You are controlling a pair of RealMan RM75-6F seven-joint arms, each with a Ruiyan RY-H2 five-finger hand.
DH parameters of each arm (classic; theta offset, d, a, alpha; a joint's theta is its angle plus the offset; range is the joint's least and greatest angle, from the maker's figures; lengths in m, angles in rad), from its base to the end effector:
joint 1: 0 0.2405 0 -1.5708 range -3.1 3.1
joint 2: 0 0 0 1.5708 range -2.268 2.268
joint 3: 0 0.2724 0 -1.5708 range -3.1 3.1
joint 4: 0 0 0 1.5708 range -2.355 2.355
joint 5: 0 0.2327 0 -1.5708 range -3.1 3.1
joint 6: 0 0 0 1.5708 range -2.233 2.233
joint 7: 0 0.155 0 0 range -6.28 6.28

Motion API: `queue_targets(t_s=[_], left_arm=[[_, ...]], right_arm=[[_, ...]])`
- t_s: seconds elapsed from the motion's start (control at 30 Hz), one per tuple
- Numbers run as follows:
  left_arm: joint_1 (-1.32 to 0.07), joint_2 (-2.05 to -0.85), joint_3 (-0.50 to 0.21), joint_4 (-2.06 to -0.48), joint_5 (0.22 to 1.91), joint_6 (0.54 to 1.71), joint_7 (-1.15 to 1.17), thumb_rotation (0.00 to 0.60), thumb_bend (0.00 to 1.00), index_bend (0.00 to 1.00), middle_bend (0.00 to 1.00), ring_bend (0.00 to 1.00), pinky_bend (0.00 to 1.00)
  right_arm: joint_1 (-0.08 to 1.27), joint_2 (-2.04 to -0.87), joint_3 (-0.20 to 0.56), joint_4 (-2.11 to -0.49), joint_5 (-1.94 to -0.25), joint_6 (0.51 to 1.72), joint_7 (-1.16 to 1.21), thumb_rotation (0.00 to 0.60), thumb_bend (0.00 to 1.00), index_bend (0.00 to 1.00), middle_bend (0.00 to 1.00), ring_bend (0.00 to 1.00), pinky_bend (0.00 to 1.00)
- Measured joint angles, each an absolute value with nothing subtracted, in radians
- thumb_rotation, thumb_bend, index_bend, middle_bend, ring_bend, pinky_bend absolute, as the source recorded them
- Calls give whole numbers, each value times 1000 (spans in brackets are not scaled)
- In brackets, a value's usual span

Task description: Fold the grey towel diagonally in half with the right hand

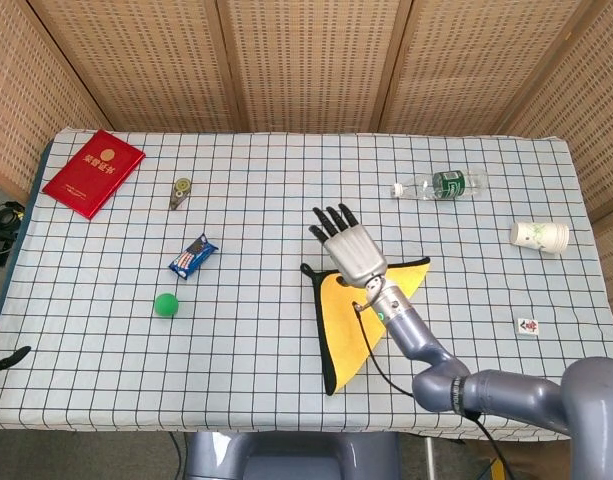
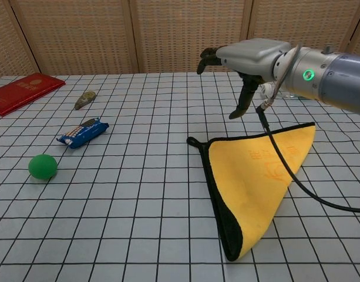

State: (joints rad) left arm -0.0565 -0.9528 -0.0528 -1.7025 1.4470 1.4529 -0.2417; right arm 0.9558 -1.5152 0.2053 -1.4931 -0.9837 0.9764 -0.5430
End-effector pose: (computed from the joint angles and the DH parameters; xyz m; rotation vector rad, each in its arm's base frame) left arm -0.3413 0.1854 0.1922 -1.2648 -1.0796 -0.9750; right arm -0.0836 -0.4103 -0.0233 1.9254 -0.6631 0.9177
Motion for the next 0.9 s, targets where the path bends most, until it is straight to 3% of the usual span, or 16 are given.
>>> queue_targets(t_s=[0.2,0.4,0.7,0.9], left_arm=[[-54,-956,-47,-1705,1473,1468,-234,600,0,0,0,0,0],[-44,-967,-43,-1702,1499,1505,-221,600,0,0,0,0,0],[-32,-970,-31,-1708,1537,1536,-223,600,0,0,0,0,0],[-29,-968,-25,-1711,1550,1542,-215,600,0,0,0,0,0]], right_arm=[[842,-1349,153,-1607,-1097,1015,-408,600,0,173,2,0,0],[670,-1218,59,-1665,-1271,1168,-240,600,0,24,0,0,0],[403,-1139,-57,-1677,-1442,1456,-87,600,0,0,0,0,0],[273,-1115,-99,-1652,-1515,1582,-50,600,0,0,0,0,0]])
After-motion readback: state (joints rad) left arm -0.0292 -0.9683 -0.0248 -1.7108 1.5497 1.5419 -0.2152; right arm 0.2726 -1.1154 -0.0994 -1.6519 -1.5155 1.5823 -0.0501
